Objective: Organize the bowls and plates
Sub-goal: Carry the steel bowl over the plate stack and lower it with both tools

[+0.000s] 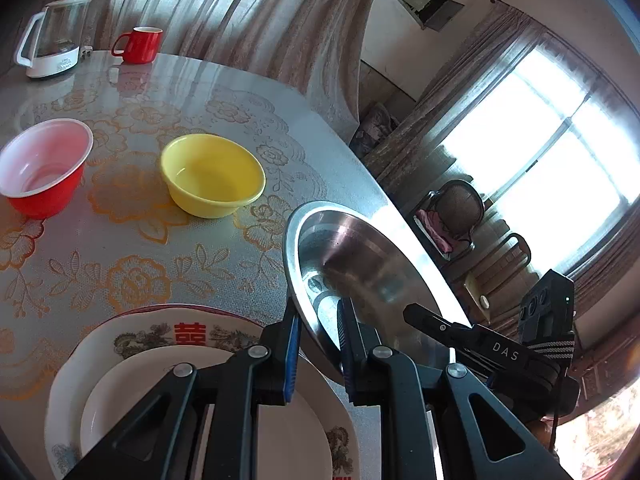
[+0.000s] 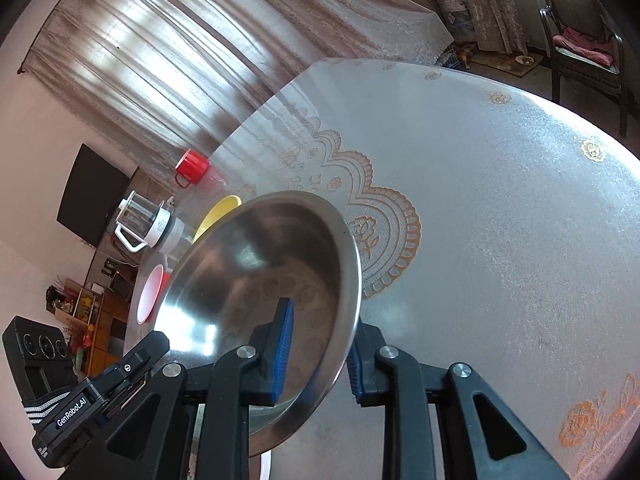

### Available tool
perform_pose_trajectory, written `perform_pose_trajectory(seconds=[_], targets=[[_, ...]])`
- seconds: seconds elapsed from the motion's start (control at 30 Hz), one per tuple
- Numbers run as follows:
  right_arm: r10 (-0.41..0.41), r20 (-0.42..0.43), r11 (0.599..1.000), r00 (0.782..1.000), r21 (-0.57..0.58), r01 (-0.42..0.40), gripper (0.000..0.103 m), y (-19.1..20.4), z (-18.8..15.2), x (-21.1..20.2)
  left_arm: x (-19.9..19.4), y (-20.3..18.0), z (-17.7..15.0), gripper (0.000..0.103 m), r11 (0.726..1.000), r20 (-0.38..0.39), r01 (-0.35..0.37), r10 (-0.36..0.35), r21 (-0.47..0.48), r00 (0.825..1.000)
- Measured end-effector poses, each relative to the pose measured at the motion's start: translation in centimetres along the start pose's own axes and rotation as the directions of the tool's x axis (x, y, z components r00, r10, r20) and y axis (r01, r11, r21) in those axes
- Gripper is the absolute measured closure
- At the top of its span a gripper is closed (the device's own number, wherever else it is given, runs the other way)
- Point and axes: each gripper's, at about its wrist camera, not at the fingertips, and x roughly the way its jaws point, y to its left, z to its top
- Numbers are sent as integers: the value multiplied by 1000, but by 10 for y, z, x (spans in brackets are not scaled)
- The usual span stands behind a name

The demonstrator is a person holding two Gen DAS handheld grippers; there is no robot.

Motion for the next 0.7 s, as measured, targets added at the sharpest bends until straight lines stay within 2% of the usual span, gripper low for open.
perform_pose_trajectory(seconds=[0.7], targets=[[103,-32,988,994,-113,-106,78,44,-22,-11,-66,26,-25,85,1000,91,27,-26,-11,996]])
